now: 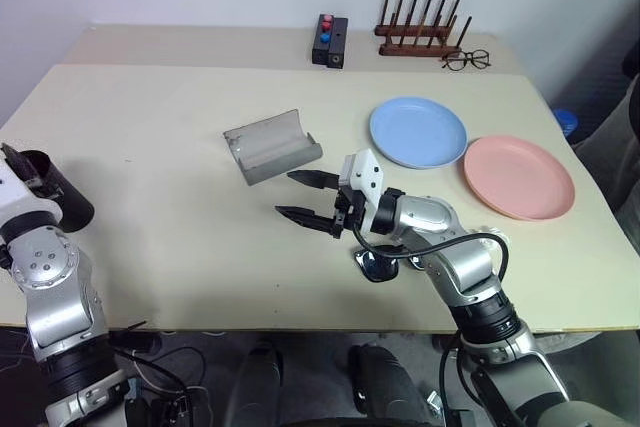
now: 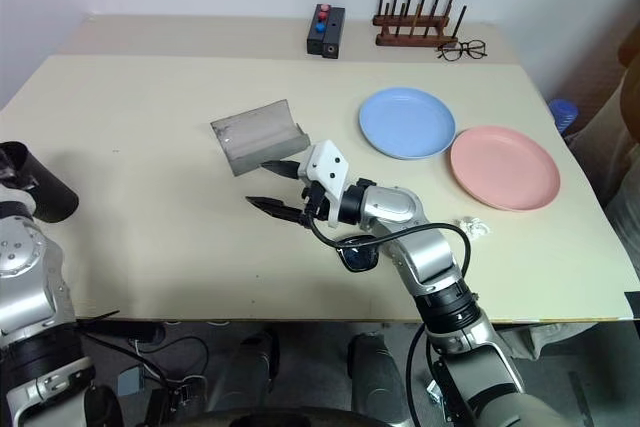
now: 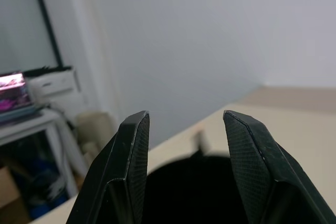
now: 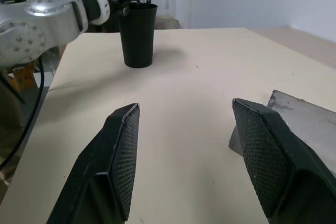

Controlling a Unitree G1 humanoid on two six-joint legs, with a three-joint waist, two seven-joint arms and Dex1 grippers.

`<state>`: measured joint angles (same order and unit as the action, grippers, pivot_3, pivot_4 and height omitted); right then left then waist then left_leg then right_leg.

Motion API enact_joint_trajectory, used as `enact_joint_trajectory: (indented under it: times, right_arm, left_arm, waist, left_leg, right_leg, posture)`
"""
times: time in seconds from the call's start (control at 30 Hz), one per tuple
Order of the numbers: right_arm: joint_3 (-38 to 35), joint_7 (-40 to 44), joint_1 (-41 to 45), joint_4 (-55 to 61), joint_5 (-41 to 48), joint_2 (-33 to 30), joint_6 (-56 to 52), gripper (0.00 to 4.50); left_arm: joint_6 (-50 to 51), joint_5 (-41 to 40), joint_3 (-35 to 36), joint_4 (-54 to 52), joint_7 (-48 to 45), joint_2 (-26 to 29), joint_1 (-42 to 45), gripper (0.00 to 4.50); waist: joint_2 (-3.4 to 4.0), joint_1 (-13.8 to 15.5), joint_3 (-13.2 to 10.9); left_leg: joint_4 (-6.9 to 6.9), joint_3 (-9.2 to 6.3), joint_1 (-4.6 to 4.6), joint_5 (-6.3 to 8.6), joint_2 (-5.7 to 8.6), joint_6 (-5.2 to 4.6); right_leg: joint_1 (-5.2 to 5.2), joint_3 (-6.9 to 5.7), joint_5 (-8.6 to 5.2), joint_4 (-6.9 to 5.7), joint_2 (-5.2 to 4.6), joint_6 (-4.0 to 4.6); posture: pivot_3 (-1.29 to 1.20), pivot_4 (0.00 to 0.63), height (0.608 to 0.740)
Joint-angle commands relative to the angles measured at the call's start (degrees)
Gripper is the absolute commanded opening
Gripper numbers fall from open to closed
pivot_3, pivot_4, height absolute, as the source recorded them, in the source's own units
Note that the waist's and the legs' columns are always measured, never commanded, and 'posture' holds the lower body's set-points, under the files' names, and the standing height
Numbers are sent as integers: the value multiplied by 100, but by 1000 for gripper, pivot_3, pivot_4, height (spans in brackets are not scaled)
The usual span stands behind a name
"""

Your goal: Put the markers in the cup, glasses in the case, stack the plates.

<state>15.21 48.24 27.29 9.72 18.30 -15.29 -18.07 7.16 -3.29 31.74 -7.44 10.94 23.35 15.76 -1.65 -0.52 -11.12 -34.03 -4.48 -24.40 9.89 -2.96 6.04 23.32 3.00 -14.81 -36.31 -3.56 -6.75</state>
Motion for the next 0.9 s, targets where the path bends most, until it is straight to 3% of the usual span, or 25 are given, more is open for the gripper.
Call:
enact_joint_trajectory:
  times: [0.03,0.17,0.27,0.37,0.53,0.77,0.83,0.9]
  right_arm:
    - [-95,22,103,115,34,-25,81,2855]
    - [-162,37,189,64,-23,-143,78,2855]
    - [-230,100,282,18,-19,-304,75,2855]
    - [-335,203,320,63,1,-561,51,2855]
    - [-538,324,160,296,45,-1064,-32,2855]
    - [-801,399,-403,966,142,-1775,-342,2855]
    - [-891,418,-619,1201,192,-1974,-476,2855]
    - [-977,406,-839,1413,242,-2131,-583,2855]
  left_arm:
    - [596,-607,-693,-502,-1029,342,591,2800]
    - [2382,-1394,-1672,-345,-2455,769,1222,4453]
    - [3044,-1712,-2116,200,-3184,871,1777,4453]
    - [3566,-1586,-3028,1019,-4260,1197,2395,4453]
    - [3452,-1198,-4194,2075,-5721,1419,3152,4453]
    - [2704,-430,-4921,3656,-6520,1213,3756,4453]
    - [2484,-334,-4943,3955,-6704,1136,3821,3929]
    - [2315,-313,-4868,4171,-6830,1032,3869,3111]
  waist:
    - [-1,6,1]
    - [4,-56,0]
    - [10,-112,-4]
    - [10,-170,-5]
    - [14,-195,-7]
    - [16,-193,-8]
    - [16,-187,-8]
    - [16,-180,-8]
  left_leg:
    - [-1,0,0,0,0,0]
    - [-1,0,2,0,2,0]
    - [8,0,2,0,0,-1]
    - [11,-3,-1,-1,-2,-3]
    - [14,-1,-5,1,-1,-5]
    - [14,-1,-7,2,-1,-8]
    - [14,-2,-9,3,-1,-8]
    - [13,-2,-10,3,0,-9]
  right_leg:
    - [-1,0,0,1,0,0]
    - [-6,1,0,4,-1,0]
    - [4,2,4,2,2,-8]
    - [11,0,7,-6,7,-17]
    - [11,2,4,2,4,-20]
    - [14,2,-6,0,4,-12]
    - [14,2,-7,0,4,-10]
    - [14,2,-8,0,3,-10]
  posture:
    - [0,150,738]
    - [0,150,738]
    - [0,150,738]
    - [0,150,738]
    - [0,150,738]
    - [0,150,738]
    - [0,150,738]
    - [0,150,738]
